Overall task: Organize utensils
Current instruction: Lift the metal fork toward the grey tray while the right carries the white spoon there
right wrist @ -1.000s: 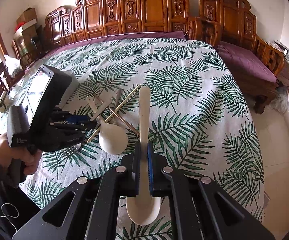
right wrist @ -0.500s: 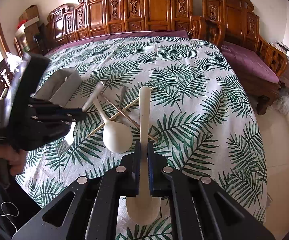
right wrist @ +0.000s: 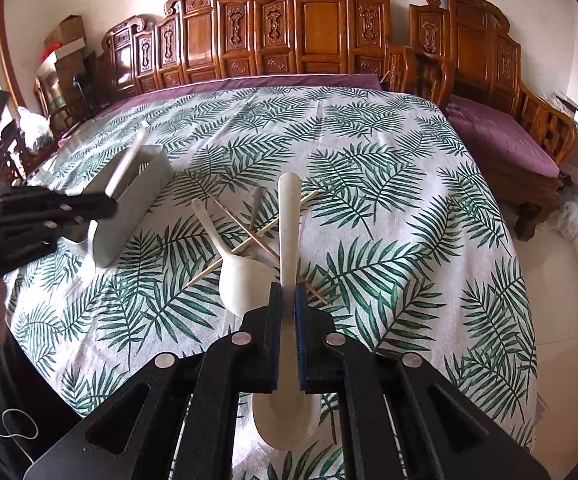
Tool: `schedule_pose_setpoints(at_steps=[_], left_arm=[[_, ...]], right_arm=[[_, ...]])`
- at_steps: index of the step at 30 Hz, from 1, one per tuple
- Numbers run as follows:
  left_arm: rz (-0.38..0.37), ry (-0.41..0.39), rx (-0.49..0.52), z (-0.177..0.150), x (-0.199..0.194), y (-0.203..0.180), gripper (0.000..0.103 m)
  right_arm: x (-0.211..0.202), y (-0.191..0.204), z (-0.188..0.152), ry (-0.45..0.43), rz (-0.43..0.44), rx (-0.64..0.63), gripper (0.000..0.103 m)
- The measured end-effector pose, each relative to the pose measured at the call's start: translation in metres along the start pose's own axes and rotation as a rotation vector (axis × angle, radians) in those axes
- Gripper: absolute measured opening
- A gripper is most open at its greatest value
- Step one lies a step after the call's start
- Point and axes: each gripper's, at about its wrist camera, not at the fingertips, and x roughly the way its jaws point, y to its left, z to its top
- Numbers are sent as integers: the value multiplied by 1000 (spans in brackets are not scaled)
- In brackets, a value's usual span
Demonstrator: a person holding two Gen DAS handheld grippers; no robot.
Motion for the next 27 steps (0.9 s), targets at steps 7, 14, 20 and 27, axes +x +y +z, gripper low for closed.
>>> schedule_pose_setpoints(at_steps=[7,14,20,27], left_arm=[[-2,-62,-29,-7,-35,23,7],[27,-87,-70,-19,-55,62,7],[53,-80,-104,-25,-56,101,7],[58,-66,-153,-23,-40,138,7]], right_arm=[[-3,16,5,-17,-13,-42,8],[-7,34,16,-41,4,-55,8],[4,63,40,-44,30,-86,8],[19,104,70,-49,85,-116,8]])
